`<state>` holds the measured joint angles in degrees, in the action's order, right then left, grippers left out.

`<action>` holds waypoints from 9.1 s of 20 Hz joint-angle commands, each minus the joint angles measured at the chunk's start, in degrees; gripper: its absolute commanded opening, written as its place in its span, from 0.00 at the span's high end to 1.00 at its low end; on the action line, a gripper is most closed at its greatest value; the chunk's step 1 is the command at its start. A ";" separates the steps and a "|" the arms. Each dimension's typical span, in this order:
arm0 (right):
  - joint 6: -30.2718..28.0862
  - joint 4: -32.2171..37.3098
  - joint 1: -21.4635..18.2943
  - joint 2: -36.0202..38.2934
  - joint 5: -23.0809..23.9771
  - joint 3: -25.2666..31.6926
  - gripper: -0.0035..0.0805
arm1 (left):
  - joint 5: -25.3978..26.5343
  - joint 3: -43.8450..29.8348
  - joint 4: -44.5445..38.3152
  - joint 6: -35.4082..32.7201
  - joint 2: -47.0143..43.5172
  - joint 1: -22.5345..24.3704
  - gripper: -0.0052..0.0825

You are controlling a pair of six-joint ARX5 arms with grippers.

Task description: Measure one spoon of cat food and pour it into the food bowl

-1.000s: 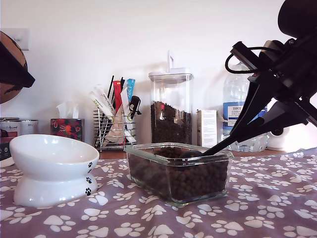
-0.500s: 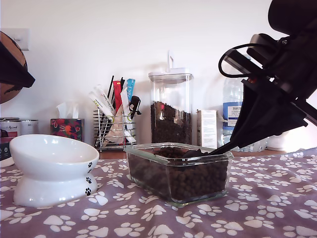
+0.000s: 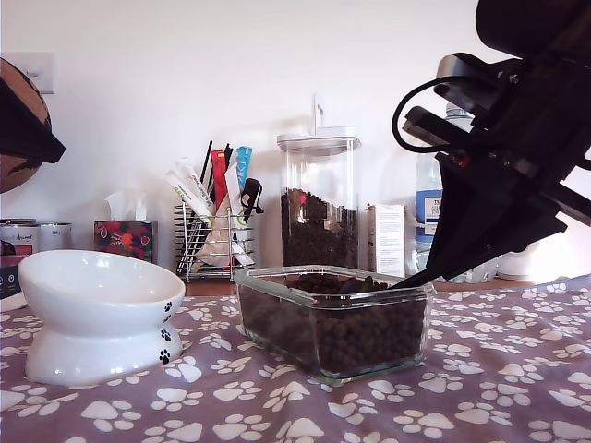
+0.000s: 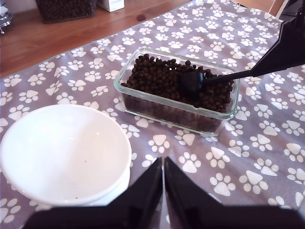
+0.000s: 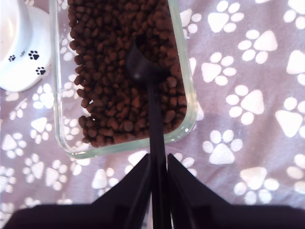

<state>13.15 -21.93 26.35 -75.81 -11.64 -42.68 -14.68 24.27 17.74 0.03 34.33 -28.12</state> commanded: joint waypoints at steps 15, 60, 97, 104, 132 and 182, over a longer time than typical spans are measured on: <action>-10.19 -7.17 3.37 -1.29 14.97 -4.33 0.97 | 0.11 -0.87 -0.57 -0.02 0.15 0.04 0.96; -36.81 1.38 16.39 11.93 28.06 0.39 0.97 | 0.11 -0.87 -0.57 -0.02 0.15 0.04 0.96; -68.72 7.45 31.19 -14.99 33.42 -20.98 0.97 | 0.11 -0.87 -0.57 -0.02 0.15 0.02 0.96; -83.01 7.54 31.45 -21.16 38.18 -25.38 0.97 | 0.11 -0.87 -0.57 -0.02 0.15 0.04 0.96; -132.82 18.60 29.75 -24.11 31.06 -28.30 0.97 | 0.11 -0.87 -0.59 -0.02 0.15 0.04 0.96; 42.97 12.11 18.73 -23.28 -13.84 -28.41 0.97 | 0.11 -0.87 -0.59 -0.02 0.15 0.04 0.96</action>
<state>55.02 -10.94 45.32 -99.24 -24.40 -70.41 -14.68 24.27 17.74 0.03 34.33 -28.12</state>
